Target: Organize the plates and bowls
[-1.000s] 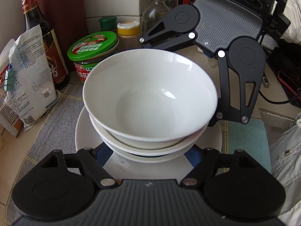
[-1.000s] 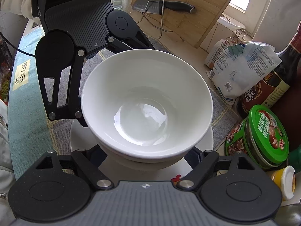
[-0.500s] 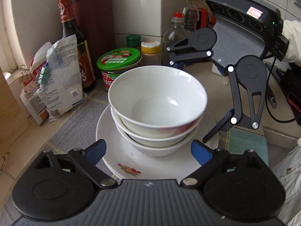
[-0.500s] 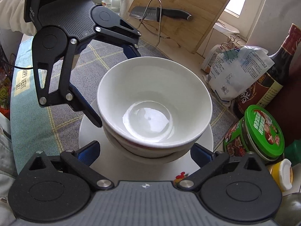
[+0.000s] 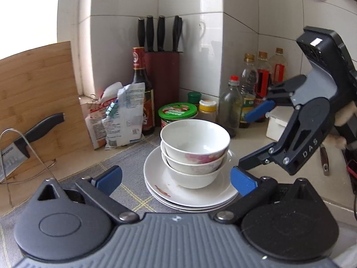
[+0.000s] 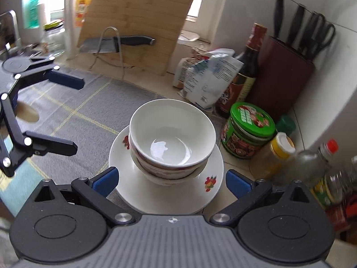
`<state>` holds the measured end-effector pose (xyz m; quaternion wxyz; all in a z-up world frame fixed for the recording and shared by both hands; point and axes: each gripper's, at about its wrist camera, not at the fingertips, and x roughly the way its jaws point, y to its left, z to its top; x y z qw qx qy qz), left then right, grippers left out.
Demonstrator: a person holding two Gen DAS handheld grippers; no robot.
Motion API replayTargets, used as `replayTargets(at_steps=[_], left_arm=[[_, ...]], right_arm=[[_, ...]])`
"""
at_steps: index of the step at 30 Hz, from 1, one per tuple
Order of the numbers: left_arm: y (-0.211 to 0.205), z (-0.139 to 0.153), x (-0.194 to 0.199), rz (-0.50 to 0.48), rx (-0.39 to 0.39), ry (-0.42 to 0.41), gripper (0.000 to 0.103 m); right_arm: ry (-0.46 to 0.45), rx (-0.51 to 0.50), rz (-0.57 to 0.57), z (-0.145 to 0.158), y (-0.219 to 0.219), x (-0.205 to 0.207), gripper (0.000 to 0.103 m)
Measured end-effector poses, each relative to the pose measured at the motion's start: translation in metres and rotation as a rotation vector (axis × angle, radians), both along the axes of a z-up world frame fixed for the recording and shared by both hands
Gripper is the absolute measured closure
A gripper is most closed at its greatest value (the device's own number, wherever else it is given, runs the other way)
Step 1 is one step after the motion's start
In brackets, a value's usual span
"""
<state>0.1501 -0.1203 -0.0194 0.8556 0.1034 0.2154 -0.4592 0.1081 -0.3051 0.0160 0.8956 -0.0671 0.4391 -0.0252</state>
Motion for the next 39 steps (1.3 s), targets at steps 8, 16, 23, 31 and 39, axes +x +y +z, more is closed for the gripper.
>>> replayTargets(at_steps=[8, 16, 23, 31, 39], left_arm=[[0.027, 0.011, -0.026, 0.157, -0.007, -0.039, 0.001], [0.039, 0.023, -0.043, 0.259, 0.083, 0.093, 0.001], [0.050, 0.028, -0.047, 0.309, 0.121, 0.120, 0.001], [0.055, 0.035, -0.046, 0.336, 0.134, 0.127, 0.001], [0.052, 0.037, -0.046, 0.330, 0.149, 0.126, 0.001]], right_arm=[[-0.040, 0.068, -0.350, 0.005, 0.047, -0.046, 0.000], [-0.084, 0.087, -0.511, 0.015, 0.075, -0.081, 0.000], [-0.103, 0.080, -0.528, 0.020, 0.085, -0.087, 0.000], [-0.113, 0.075, -0.516, 0.023, 0.090, -0.085, 0.000], [-0.120, 0.076, -0.510, 0.025, 0.091, -0.085, 0.000]])
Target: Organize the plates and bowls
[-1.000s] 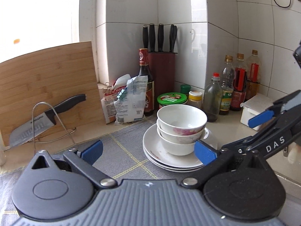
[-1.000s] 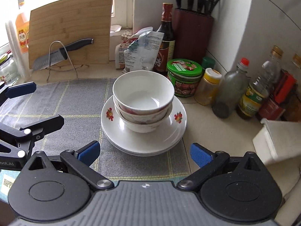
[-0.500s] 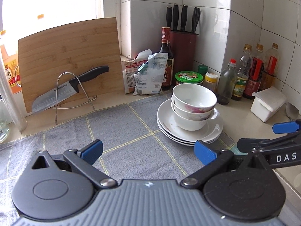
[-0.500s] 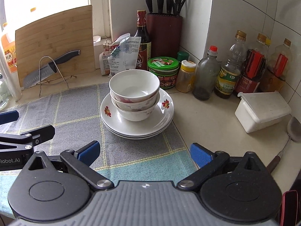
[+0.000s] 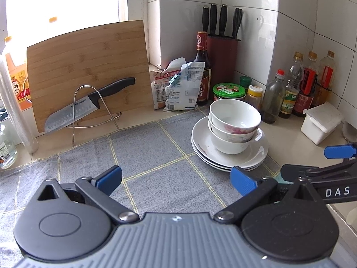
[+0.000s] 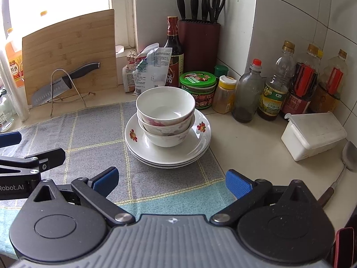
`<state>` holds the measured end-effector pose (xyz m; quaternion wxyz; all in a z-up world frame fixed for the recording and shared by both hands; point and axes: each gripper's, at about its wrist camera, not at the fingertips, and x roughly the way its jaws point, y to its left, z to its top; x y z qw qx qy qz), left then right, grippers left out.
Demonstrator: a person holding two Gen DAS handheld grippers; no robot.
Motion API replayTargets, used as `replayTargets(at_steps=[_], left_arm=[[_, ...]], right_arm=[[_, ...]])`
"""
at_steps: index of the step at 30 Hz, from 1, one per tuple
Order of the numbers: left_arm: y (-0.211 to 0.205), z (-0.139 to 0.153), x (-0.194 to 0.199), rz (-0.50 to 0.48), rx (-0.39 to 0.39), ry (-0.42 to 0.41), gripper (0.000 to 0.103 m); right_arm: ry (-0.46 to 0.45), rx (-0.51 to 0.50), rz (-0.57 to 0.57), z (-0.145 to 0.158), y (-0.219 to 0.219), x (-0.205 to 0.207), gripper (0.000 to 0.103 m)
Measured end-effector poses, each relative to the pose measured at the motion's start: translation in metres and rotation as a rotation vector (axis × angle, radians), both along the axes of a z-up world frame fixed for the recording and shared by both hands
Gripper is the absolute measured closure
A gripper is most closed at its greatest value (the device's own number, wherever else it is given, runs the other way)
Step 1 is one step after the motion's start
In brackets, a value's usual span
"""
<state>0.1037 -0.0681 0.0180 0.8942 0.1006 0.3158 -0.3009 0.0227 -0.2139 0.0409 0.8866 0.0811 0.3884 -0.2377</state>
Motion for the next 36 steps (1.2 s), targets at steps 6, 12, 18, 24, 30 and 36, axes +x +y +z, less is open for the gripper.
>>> replayTargets(at_steps=[6, 12, 18, 24, 30, 36], left_arm=[[0.0006, 0.0010, -0.0004, 0.000, -0.006, -0.001, 0.001], [0.0008, 0.0018, -0.0011, -0.001, -0.002, -0.005, 0.001], [0.0007, 0.0044, -0.0012, -0.003, -0.007, -0.013, 0.001], [0.0011, 0.0057, -0.0016, 0.001, -0.007, -0.018, 0.001], [0.0004, 0.0065, -0.0014, 0.001, -0.003, -0.021, 0.001], [-0.0004, 0.0064, 0.0000, 0.000, -0.004, -0.021, 0.001]], right_arm=[[-0.005, 0.004, -0.006, 0.0020, -0.0001, -0.0012, 0.000], [-0.004, -0.003, -0.008, 0.0036, 0.0004, -0.0018, 0.000], [-0.011, -0.009, -0.012, 0.0056, 0.0005, -0.0030, 0.000], [-0.014, -0.013, -0.012, 0.0070, 0.0011, -0.0029, 0.000], [-0.013, -0.018, -0.014, 0.0079, 0.0008, -0.0026, 0.000], [-0.013, -0.020, -0.016, 0.0086, -0.0005, -0.0027, 0.000]])
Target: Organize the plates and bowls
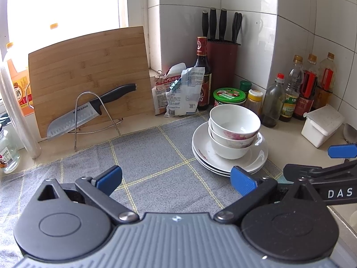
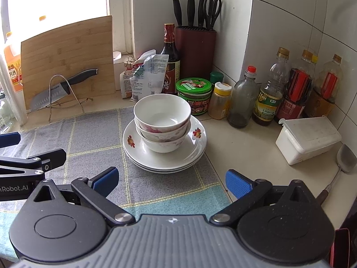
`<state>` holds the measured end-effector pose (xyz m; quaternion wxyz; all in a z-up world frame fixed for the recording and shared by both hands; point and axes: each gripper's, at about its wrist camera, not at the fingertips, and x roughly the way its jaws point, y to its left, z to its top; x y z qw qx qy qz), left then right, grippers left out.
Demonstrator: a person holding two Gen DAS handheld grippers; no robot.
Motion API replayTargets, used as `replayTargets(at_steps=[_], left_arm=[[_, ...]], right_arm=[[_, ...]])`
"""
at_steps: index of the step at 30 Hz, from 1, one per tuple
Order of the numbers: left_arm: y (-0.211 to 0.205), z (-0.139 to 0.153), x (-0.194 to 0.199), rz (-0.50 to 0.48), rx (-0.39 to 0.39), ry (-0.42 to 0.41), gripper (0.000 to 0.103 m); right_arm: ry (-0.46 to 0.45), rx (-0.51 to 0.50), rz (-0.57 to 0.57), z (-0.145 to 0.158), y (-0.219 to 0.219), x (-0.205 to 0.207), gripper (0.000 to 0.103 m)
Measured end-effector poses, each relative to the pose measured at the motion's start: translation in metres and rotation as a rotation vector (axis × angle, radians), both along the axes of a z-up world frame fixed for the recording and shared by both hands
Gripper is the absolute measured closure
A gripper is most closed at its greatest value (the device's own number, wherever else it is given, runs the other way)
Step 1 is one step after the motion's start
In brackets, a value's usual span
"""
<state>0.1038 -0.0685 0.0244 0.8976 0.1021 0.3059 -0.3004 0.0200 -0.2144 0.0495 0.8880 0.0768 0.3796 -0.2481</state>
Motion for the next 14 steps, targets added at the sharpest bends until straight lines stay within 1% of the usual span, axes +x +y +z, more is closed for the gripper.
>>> replayTargets(at_steps=[14], left_arm=[[0.0004, 0.0001, 0.0019, -0.004, 0.001, 0.000, 0.001]], right_arm=[[0.003, -0.010, -0.005, 0.0003, -0.0001, 0.0009, 0.000]])
